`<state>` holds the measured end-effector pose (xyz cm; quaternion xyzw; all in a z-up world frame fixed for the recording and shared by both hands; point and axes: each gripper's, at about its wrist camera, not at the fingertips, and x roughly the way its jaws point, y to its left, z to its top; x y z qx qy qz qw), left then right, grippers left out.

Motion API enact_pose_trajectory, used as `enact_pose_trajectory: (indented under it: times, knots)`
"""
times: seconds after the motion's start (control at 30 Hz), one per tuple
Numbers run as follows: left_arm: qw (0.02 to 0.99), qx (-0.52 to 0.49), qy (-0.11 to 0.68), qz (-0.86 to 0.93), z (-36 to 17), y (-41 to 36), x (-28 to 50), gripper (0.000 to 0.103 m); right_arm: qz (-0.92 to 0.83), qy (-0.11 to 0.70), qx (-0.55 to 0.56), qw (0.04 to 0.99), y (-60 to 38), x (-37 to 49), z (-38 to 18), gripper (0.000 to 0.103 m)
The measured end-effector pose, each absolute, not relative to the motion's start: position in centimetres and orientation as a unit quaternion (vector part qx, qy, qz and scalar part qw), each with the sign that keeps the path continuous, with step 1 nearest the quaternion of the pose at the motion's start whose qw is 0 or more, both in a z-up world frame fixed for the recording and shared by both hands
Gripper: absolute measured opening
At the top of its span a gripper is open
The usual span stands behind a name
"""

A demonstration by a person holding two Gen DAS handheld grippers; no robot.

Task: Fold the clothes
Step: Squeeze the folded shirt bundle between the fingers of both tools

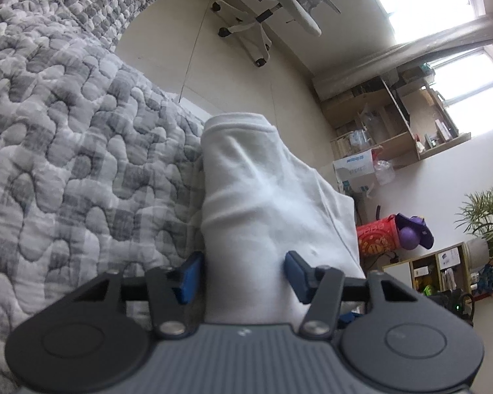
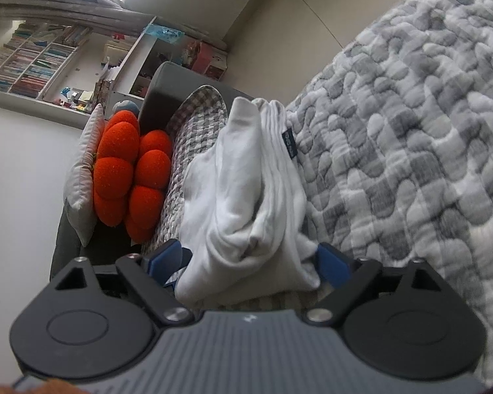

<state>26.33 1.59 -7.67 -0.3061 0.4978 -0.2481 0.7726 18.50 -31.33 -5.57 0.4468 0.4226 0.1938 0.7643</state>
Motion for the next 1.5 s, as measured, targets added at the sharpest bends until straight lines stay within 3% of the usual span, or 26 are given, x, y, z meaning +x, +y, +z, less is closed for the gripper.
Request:
enact_pose_trajectory:
  times: [0.4,0.57,0.67,1.17,1.5]
  knots:
    - [0.774,-0.347,0.471,-0.241,-8.5,2.5,26.8,0.051,0.197,0.408,0.418,0.788,-30.7,21.2,-5.9,0.075]
    - [0.799,-0.332,0.447,-0.228,-8.0,2.0,25.6,0.042,0.194,0.402,0.413,0.794,-30.0,21.2,-6.1,0.054]
    - [0.81,-0.323,0.437,-0.224,-7.2,1.7,24.9,0.037,0.193,0.395,0.422,0.793,-30.0,20.7,-6.0,0.048]
    - [0.832,-0.322,0.411,-0.188,-0.9,8.0,18.4,0.034,0.218,0.4,0.411,0.79,-24.2,17.3,-1.1,0.045]
    - [0.84,-0.318,0.41,-0.16,0.4,13.6,13.5,0.034,0.246,0.417,0.401,0.778,-18.8,15.0,0.0,0.045]
